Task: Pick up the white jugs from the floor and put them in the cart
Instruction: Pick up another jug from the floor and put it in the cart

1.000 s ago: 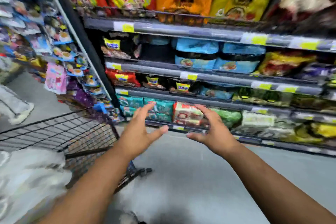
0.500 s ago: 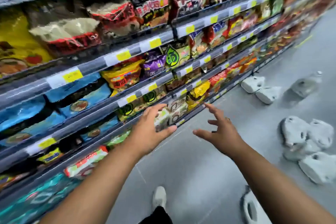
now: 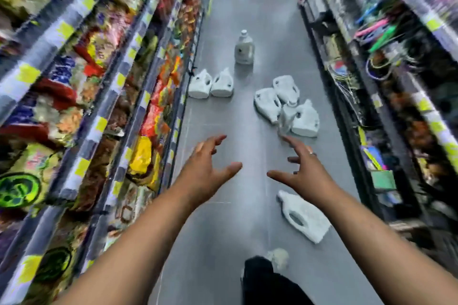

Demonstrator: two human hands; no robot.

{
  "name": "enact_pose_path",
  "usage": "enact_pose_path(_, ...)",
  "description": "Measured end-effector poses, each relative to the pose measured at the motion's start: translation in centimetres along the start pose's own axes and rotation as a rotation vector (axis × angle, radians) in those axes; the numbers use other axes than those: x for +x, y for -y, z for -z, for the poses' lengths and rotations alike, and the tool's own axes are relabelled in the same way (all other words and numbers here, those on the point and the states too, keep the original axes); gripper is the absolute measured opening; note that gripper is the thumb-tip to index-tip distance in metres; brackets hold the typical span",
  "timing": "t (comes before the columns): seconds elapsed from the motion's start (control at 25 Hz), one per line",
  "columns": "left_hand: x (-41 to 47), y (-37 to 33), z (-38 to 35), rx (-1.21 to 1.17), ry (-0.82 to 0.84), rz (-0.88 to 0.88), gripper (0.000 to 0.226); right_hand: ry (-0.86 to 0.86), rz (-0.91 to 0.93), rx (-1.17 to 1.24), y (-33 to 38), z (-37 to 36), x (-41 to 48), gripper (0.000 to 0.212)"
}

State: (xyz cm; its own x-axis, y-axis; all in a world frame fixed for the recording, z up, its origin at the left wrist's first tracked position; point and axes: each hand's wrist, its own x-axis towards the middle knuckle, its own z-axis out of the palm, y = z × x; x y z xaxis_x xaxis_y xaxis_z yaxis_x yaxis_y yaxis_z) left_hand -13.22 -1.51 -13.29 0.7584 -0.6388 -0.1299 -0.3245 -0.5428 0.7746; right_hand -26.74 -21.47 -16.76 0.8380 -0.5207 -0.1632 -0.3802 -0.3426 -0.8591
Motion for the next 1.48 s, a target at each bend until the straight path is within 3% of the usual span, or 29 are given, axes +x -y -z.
enact_pose_path(0.36, 14.9, -7.3, -17.6, -0.002, 0.398, -0.098, 0.066, -0.348, -0.326, 0.047, -14.5, 12.3, 3.6, 0.085)
enact_pose_path(0.68, 24.3, -1.5, -32.9, 0.126, 0.715, -0.053, 0.067, -0.533, -0.587, 0.076, -30.8, 9.0, 3.4, 0.083)
enact_pose_path(0.92, 27.9, 11.7, -46.1, 0.149, 0.868, 0.102, 0.067, -0.573, -0.688, 0.081, -45.2, 0.6, 5.7, 0.087)
enact_pose_path(1.2, 29.6, 31.7, -63.6, 0.261, 0.962, 0.177, 0.086, -0.533, -0.722, 0.004, -65.9, -7.6, 7.6, 0.088)
enact_pose_path(1.36, 28.5, 40.5, -70.5, 0.210, 0.906, 0.308, 0.087, -0.490, -0.780, -0.132, -76.7, -11.2, 7.2, 0.102)
enact_pose_path(1.48, 26.8, 44.2, -74.4, -0.069, 0.718, 0.300, 0.088, -0.547, -0.807, -0.024, -82.4, -12.9, 6.6, 0.112)
